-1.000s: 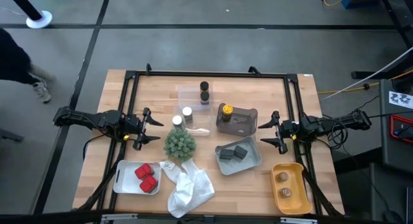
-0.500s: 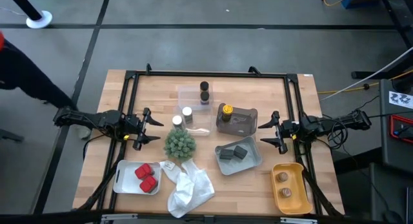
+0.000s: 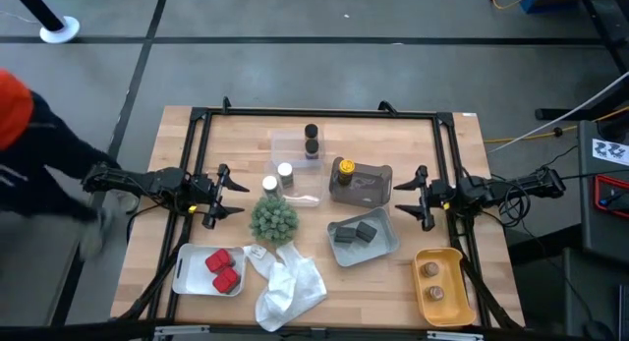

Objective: Sort spices by type
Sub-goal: Return to Home Position

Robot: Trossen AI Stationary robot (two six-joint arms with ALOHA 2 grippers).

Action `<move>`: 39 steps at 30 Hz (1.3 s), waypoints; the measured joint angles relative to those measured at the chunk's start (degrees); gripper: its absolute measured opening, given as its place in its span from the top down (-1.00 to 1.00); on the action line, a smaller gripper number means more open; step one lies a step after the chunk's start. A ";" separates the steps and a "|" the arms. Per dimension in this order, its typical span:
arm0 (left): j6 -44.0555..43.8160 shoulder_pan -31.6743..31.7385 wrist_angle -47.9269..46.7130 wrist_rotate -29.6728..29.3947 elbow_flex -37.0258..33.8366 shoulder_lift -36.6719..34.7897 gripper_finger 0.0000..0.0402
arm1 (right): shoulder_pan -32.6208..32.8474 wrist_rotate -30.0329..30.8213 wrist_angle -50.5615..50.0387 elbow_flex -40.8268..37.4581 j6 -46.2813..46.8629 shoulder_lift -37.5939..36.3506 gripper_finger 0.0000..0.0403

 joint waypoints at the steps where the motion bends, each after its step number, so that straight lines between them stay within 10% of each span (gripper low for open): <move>1: 0.00 0.00 0.00 0.00 -0.01 0.00 -0.26 | 0.00 1.31 0.09 0.00 0.00 0.00 -0.29; 17: 0.00 0.00 -0.01 0.00 -0.02 0.00 -0.26 | -0.19 6.08 0.32 0.00 -0.02 -0.01 -0.29; 39: -0.01 0.00 -0.02 -0.02 -0.02 0.00 -0.26 | -17.26 6.10 0.15 0.00 -2.95 -0.01 -0.29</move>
